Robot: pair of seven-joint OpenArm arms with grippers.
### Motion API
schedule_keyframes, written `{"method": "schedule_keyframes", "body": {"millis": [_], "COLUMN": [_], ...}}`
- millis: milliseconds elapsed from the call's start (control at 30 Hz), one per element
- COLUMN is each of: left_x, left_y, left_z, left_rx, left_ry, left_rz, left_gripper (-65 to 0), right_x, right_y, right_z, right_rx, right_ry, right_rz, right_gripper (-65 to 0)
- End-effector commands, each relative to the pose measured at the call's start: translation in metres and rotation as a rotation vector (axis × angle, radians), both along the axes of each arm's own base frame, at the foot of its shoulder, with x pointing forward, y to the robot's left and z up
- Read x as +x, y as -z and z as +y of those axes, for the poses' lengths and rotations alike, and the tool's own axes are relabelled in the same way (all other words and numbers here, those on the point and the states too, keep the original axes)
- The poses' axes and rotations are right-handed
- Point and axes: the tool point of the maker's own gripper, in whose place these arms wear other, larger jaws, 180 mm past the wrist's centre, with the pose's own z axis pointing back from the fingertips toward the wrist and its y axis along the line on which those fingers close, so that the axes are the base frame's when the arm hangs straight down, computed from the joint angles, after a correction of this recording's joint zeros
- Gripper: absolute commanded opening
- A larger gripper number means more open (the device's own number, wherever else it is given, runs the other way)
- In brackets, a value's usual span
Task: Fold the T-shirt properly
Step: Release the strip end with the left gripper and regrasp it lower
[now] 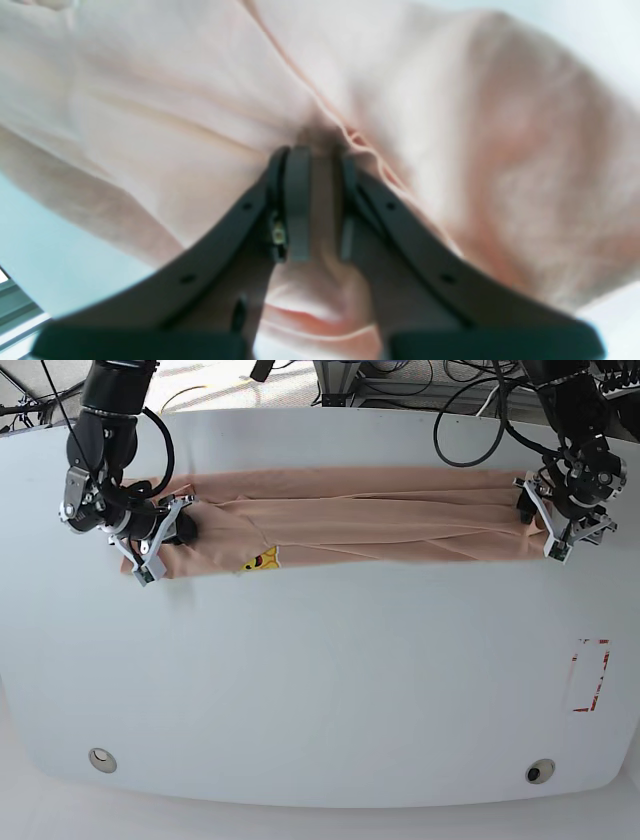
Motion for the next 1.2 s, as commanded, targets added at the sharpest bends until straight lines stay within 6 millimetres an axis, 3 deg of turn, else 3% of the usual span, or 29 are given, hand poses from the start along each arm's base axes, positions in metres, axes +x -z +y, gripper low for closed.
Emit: {"method": "schedule_keyframes", "body": {"millis": [0,133,300,567,667,767,1000,1167], "left_x": [0.005,0.004,-0.015,-0.027,-0.027,-0.046,-0.057,-0.056], "left_y": [-0.026,-0.044,-0.055,-0.057,-0.051,-0.034,-0.011,-0.003], "left_z": [0.017,0.027,0.049,0.033,0.025,0.021,0.020,0.019], "left_rx": [0.026,-0.055,-0.148,-0.312,-0.361,-0.410,-0.486,-0.513], "left_ry": [-0.049,-0.133,-0.212,-0.196,-0.187,-0.205,-0.253,-0.267], "left_rz": [-0.049,-0.075,-0.063,-0.091,-0.082,-0.027,0.022,0.035], "left_gripper": [-21.0,-21.0,-21.2,-21.1,-21.1,-21.4,-21.5,-21.5], "right_x": [0.002,0.010,0.008,0.007,0.008,0.008,0.008,0.007], "right_y": [-0.003,-0.008,-0.005,-0.005,-0.005,-0.005,-0.005,-0.005], "right_z": [-0.013,-0.012,-0.007,-0.005,-0.005,-0.005,-0.006,-0.005], "right_rx": [-0.044,-0.043,-0.033,-0.024,-0.023,-0.024,-0.023,-0.023], "right_ry": [0.009,0.009,0.011,0.012,0.012,0.013,0.016,0.013], "right_rz": [0.002,-0.017,-0.011,-0.010,-0.012,-0.011,-0.012,-0.010], "right_gripper": [-56.9,-56.9,-56.9,-56.9,-56.9,-56.9,-56.9,-56.9]}}
